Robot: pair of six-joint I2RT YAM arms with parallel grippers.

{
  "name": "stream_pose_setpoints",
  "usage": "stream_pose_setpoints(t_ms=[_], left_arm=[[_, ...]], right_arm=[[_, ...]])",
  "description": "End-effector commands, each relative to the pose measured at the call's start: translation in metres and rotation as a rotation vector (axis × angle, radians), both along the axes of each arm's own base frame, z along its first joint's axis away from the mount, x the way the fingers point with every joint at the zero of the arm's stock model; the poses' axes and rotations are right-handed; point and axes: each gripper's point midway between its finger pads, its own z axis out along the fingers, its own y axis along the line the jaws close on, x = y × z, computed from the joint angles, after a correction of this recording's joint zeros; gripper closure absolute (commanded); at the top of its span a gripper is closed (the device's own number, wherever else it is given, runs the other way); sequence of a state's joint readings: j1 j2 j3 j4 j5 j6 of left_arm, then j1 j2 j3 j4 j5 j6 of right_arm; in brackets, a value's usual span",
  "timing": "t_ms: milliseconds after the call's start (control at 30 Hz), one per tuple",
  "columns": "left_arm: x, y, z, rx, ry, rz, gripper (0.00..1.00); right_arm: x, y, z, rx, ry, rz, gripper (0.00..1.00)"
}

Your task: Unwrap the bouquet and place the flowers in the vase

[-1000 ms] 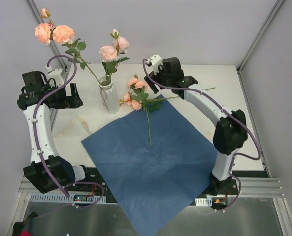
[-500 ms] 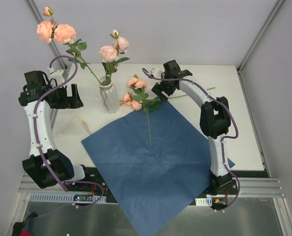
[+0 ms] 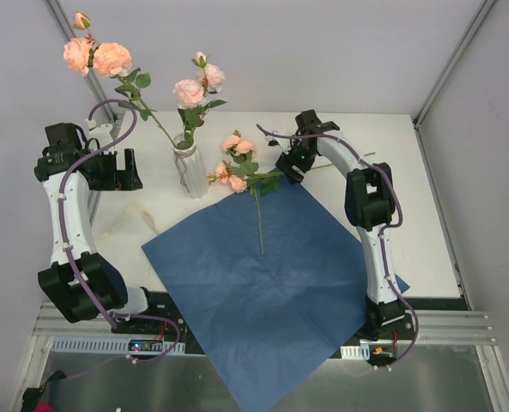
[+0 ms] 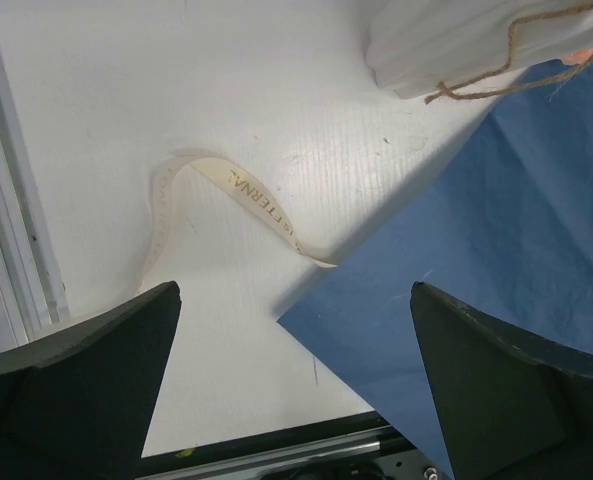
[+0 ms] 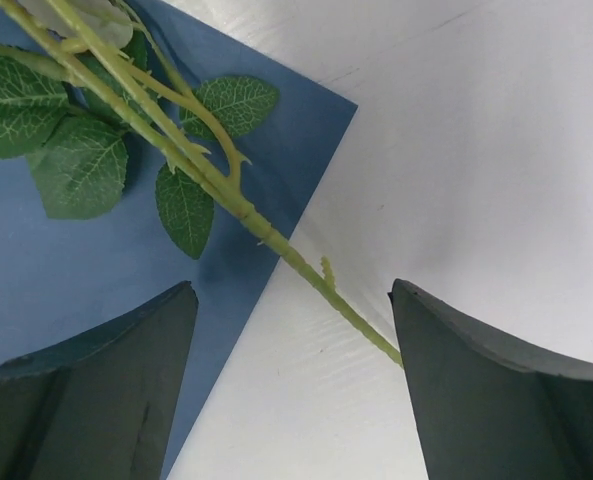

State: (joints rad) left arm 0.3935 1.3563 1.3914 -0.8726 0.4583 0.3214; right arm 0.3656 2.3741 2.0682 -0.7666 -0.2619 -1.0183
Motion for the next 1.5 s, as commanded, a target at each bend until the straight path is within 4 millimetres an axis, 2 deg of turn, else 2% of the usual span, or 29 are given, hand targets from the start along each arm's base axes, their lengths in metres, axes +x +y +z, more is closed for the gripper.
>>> stream_pose_setpoints(t_ms=[0,100,333,433,467,533,567,600,733,833,867,933,967,1033,1067,1233,1333,1400,1433,1467], left_arm=[[-0.003,0.003,-0.004,0.014,0.022,-0.003,0.01],[-0.004,0.002,-0.003,0.012,0.023,-0.001,0.01],[-0.006,0.005,0.000,0.035,0.025,-0.001,0.01],[-0.005,0.004,0.001,0.028,0.023,0.000,0.01],[-0.005,0.004,0.002,0.026,0.024,0.005,0.01],[-0.004,0.004,0.004,0.022,0.019,0.005,0.01],[-0.004,0.004,0.005,0.024,0.017,0.002,0.01],[-0.005,0.004,0.006,0.026,0.013,0.002,0.01],[-0.009,0.002,0.005,0.026,0.011,-0.002,0.01],[-0.012,-0.001,0.007,0.021,0.003,-0.005,0.01],[-0.013,-0.003,0.009,0.017,-0.003,-0.007,0.01],[-0.013,-0.005,0.012,0.013,-0.016,-0.011,0.01],[-0.013,-0.006,0.014,0.005,-0.023,-0.011,0.01],[-0.013,-0.008,0.019,0.000,-0.038,-0.012,0.01],[-0.014,-0.010,0.021,-0.006,-0.043,-0.012,0.01],[-0.021,-0.014,0.031,0.002,-0.081,-0.023,0.01],[-0.025,-0.016,0.035,0.014,-0.102,-0.028,0.01],[-0.027,-0.018,0.037,0.009,-0.110,-0.032,0.01],[-0.027,-0.021,0.039,-0.001,-0.115,-0.037,0.01],[-0.027,-0.022,0.039,-0.010,-0.116,-0.036,0.01]], right_arm=[[0.006,0.005,0.002,0.019,-0.011,0.064,0.21],[0.011,0.007,-0.003,0.023,-0.020,0.075,0.30],[0.015,0.013,-0.009,0.039,-0.019,0.088,0.37],[0.010,0.010,-0.012,0.027,0.000,0.084,0.54],[0.006,0.009,-0.010,0.026,0.009,0.084,0.64],[0.000,0.007,-0.011,0.022,0.029,0.081,0.77],[-0.001,0.007,-0.007,0.024,0.025,0.076,0.92],[-0.004,0.006,-0.008,0.017,0.035,0.061,0.99],[-0.007,0.008,0.007,0.015,0.022,0.008,0.99],[-0.002,0.013,0.035,0.072,-0.010,-0.064,0.99],[-0.002,0.016,0.053,0.100,-0.033,-0.075,0.99],[-0.003,0.017,0.070,0.135,-0.052,-0.119,0.99],[-0.003,0.019,0.091,0.161,-0.088,-0.124,0.99],[-0.003,0.020,0.113,0.204,-0.131,-0.143,0.99],[-0.010,0.020,0.134,0.233,-0.160,-0.140,0.99],[-0.027,0.020,0.202,0.333,-0.285,-0.118,0.99],[-0.042,0.016,0.259,0.396,-0.374,-0.125,0.99],[-0.050,0.016,0.287,0.453,-0.403,-0.146,0.99],[-0.057,0.016,0.314,0.502,-0.453,-0.151,0.99],[-0.062,0.019,0.332,0.561,-0.470,-0.157,0.99]])
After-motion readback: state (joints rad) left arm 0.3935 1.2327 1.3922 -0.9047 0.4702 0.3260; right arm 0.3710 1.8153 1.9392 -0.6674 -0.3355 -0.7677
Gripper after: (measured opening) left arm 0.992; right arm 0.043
